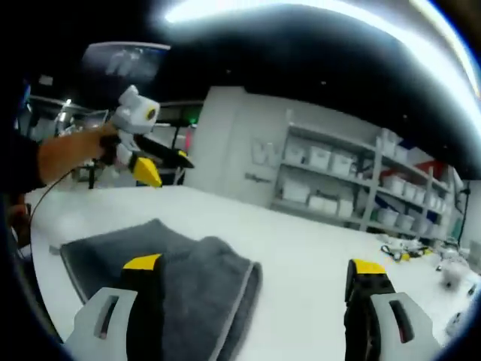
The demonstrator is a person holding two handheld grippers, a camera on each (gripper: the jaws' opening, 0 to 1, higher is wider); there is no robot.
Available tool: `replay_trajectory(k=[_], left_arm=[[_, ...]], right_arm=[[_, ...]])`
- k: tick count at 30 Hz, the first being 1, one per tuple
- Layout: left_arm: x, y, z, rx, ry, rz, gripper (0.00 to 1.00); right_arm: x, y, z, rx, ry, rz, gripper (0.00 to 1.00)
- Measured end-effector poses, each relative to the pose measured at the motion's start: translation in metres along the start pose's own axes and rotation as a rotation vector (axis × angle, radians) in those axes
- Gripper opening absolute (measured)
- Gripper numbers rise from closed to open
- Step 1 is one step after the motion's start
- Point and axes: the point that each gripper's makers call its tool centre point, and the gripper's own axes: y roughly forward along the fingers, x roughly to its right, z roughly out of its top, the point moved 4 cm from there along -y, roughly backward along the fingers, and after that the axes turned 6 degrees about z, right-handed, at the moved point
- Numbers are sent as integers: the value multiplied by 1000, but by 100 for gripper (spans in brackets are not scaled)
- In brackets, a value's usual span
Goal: Open the folded towel by lifting each exposed corner and separating the folded layers until the towel lies flat within the target outline without major curled edges
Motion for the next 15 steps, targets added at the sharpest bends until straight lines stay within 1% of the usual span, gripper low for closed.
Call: replay_trajectory(k=[2, 4, 5, 8, 9, 12, 15], left_arm=[[-3, 4, -1, -8, -6, -5, 94], [-3, 7, -2, -15, -16, -17, 95], [-2, 10, -4, -35, -15, -39, 95], [-3, 15, -7, -61, 5, -40, 94], [-3, 16, -7, -64, 6, -40, 95], [-2, 20, -10, -91, 10, -41, 95], [3, 21, -9, -106, 39, -43, 94]], right_arm=[[-15, -5, -6, 8, 19, 36, 99], [-20, -6, -9, 10, 26, 50, 97], [-25, -6, -11, 8, 32, 64, 97], [-36, -7, -17, 3, 35, 96, 97], [-41, -6, -21, -10, 33, 113, 97], [-44, -5, -25, -14, 41, 126, 97], [-58, -6, -29, -20, 20, 176, 95]])
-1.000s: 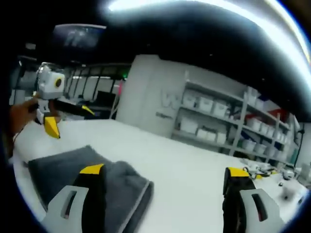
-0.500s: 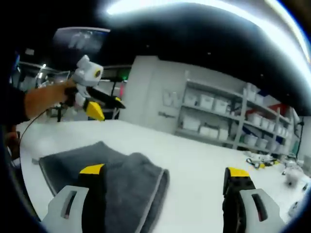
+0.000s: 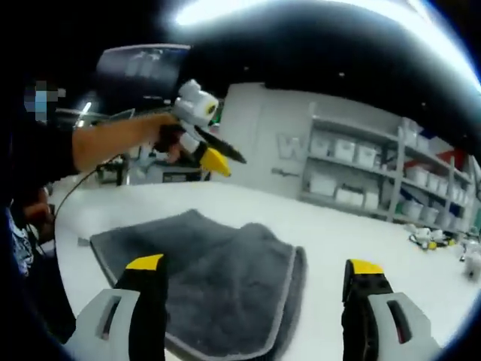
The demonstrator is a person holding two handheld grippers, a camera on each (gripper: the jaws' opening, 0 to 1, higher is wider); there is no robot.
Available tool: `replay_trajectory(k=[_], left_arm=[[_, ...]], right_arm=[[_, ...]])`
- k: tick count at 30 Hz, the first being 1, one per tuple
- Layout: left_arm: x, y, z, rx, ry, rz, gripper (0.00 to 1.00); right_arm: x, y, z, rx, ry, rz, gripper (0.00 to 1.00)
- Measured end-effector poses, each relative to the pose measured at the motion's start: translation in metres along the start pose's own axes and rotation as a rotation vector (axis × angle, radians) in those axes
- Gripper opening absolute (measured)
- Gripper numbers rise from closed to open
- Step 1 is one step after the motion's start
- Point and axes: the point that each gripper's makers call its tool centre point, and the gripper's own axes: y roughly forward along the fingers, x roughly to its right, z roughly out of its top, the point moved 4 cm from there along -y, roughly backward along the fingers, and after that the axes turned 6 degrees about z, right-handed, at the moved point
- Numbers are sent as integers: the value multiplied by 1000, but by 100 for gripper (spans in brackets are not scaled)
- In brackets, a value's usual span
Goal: Open the folded towel by lifting each exposed corner and separating the folded layers until the towel lies flat within the target outline without major curled edges
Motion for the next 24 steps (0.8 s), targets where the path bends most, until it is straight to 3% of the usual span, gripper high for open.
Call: replay_trajectory(k=[2, 3, 5, 9, 15, 16, 19, 24], left_arm=[[5, 0, 0, -17, 15, -13, 92], [9, 1, -1, -31, 23, -19, 92], [6, 4, 0, -44, 33, -19, 91], [8, 11, 0, -66, 68, -18, 91], [7, 13, 4, -72, 78, -33, 91], [7, 15, 3, -84, 82, -38, 91], [6, 25, 0, -117, 111, -66, 91], [1, 44, 0, -169, 139, -93, 83]], right_arm=[[-12, 1, -8, -31, 28, 44, 88], [-20, 2, -14, -39, 89, 76, 87], [-30, 4, -25, -45, 160, 117, 92], [-31, 4, -46, -112, 147, 92, 92], [-35, 0, -53, -133, 208, 96, 84], [-39, -1, -60, -169, 244, 112, 83], [-38, -1, -65, -160, 267, 111, 85], [-32, -9, -75, -180, 308, 79, 78]])
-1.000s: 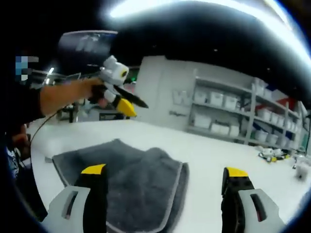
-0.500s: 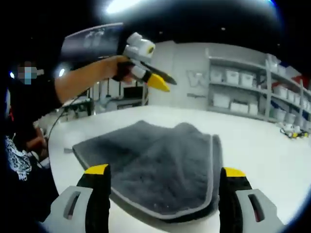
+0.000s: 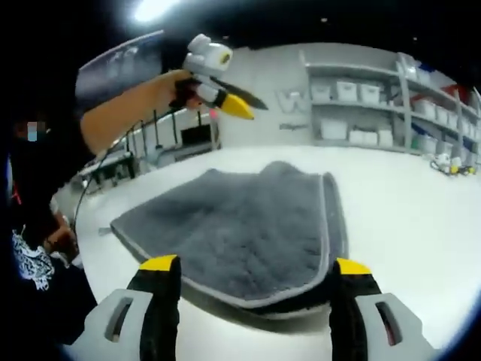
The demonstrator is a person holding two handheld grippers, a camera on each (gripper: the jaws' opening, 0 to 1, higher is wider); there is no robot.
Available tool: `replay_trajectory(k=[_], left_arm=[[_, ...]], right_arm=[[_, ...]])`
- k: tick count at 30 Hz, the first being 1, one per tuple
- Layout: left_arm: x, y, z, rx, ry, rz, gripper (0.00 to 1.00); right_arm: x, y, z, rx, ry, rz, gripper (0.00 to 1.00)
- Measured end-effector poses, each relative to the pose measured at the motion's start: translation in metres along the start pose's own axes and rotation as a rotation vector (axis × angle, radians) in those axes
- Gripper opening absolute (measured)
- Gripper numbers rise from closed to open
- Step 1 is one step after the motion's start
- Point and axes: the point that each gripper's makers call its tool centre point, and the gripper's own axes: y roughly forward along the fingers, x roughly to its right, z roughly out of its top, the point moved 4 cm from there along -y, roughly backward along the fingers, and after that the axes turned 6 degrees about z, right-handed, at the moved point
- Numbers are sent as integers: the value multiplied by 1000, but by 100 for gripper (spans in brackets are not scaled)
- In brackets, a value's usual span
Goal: Open the folded towel by lifting each exposed corner and separating the folded layers until the towel lies flat within the target outline without major curled edges
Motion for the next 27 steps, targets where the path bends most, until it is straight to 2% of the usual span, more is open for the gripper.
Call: replay_trajectory(k=[2, 4, 5, 7, 8, 11, 12, 16, 18, 21, 27], left_arm=[[0, 7, 0, -26, 7, -33, 84], [-4, 16, -3, -51, 12, -33, 84], [-9, 24, -8, -86, 11, -24, 84], [-14, 36, -21, -160, -6, -18, 82], [-18, 43, -25, -174, -9, -11, 81], [-26, 58, -32, -204, -8, -6, 77], [-20, 61, -34, -208, -16, -5, 76], [-23, 77, -33, -207, -50, -33, 66], [-23, 85, -36, -230, -48, -47, 62], [-32, 100, -39, -280, -15, -35, 62], [-34, 125, -44, -324, 10, -47, 55]], right_arm=[[3, -2, -3, 4, 14, -2, 76], [4, -3, -5, 1, 26, -2, 71], [4, -4, -6, 4, 28, -1, 70], [5, -5, -5, 13, 29, -2, 59], [6, -6, -4, 21, 39, -5, 54], [11, -8, 2, 59, 86, -15, 47], [12, -8, 2, 60, 96, -15, 44], [12, -12, 1, 54, 141, -23, 30], [11, -12, 1, 54, 156, -24, 28], [12, -11, -2, 48, 167, -29, 25], [15, -9, -5, 28, 193, -34, 20]])
